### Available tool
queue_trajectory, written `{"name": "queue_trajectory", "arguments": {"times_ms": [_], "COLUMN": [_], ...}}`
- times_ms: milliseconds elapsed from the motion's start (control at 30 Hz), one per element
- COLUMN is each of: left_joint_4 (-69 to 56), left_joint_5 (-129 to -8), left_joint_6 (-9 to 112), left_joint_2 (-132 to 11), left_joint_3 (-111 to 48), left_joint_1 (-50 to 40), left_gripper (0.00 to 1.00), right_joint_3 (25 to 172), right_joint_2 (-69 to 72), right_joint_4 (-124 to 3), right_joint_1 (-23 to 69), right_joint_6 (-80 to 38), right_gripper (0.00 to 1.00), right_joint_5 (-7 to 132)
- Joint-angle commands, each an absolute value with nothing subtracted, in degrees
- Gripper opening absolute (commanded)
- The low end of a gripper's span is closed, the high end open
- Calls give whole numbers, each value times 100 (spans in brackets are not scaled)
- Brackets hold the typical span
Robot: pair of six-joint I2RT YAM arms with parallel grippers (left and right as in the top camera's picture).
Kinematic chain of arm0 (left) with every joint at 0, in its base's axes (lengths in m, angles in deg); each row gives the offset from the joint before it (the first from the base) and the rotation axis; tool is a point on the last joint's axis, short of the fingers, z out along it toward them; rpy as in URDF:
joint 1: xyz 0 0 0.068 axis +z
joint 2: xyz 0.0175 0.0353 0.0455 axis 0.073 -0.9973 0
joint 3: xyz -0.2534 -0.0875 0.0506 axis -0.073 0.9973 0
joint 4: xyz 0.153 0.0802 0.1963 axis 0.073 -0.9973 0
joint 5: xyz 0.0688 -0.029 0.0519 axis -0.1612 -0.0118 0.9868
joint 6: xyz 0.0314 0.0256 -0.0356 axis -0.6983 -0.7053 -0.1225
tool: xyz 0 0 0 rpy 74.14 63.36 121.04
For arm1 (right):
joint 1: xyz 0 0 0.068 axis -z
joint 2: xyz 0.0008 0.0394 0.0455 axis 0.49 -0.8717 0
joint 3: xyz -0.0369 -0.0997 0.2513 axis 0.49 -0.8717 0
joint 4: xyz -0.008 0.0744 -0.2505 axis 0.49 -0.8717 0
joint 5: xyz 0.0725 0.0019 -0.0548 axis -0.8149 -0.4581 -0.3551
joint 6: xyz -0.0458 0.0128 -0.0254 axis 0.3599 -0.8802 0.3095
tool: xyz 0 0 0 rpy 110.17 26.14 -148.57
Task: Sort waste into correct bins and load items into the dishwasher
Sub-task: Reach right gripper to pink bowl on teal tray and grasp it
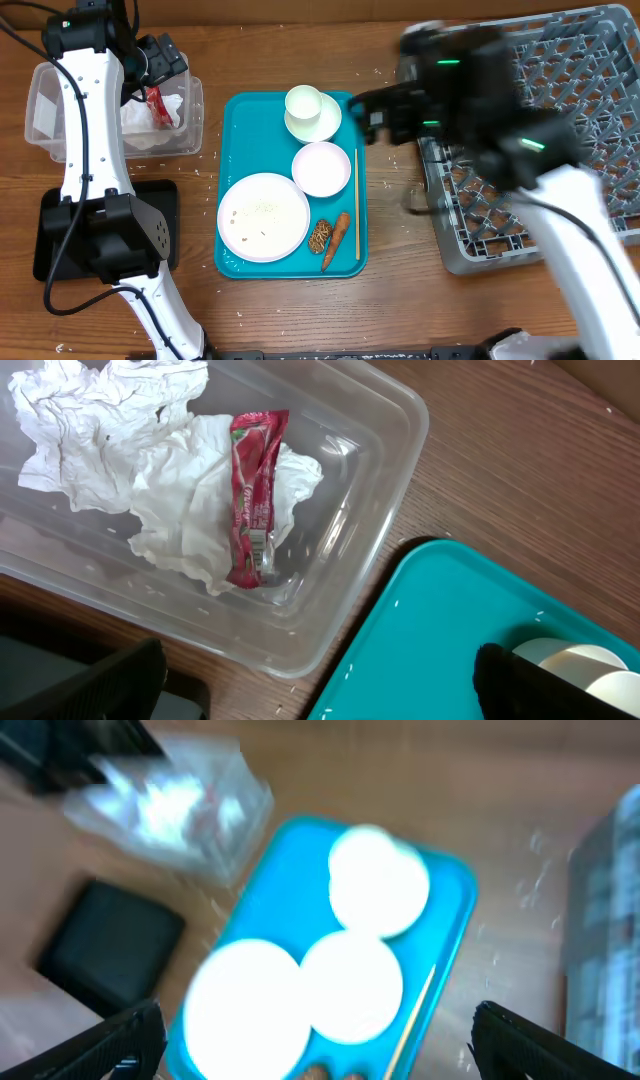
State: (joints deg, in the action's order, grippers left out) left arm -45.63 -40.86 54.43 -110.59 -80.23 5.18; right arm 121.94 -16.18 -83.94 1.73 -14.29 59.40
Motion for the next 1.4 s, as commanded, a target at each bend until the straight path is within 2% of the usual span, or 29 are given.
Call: {"name": "queue_trajectory", "arguments": {"times_ms": [0,167,367,467,700,833,967,1133,1300,1367], "left_joint_4": [-4543,-4543,-4543,-4543,-4543,-4545,-4543,-4543,-4543,-4543], "left_joint_5": [-4017,-4014,-4014,-4014,-4014,-4014,-4014,-4014,-4014,-4014], "left_joint_6": [5522,5522,5522,5520,5522,5522,5522,5522,5522,5522], "left_joint_2": [-10958,-10958,-10958,-10958,-10958,-10958,-10958,-10958,-10958,-10958], "left_joint_3": [-8023,-8023,-8023,-8023,-8023,-8023,-8023,-8023,-8023,-8023], "left_joint_1": [483,483,483,483,483,483,483,483,483,483], "left_gripper": [100,100,100,100,100,100,100,100,100,100], "right_joint_3": [12304,12304,12299,12299,12299,12299,12280,12280,12280,12278], "right_joint_2": [-2392,-3321,-3756,-3950,-4516,-4759,-4921,-5119,-5286,-5318], "right_joint_4": [-8366,-8029,-7627,-7179,-6823,-6871,-7037,-7013,-6978,-6941], "right_joint_1": [-359,-870,-1110,-1110,-1204,-1342,-1458,-1517,-1519,-1535], "right_joint_6": [-1460,-1425,-1425,-2198,-3779,-4032,-4471,-4668,-4683,-4683], "right_gripper": [100,100,100,100,89,88,82,77,75,69], "right_joint_5": [6654,6517,6187,6482,7126,7478,8031,8182,8243,8246]}}
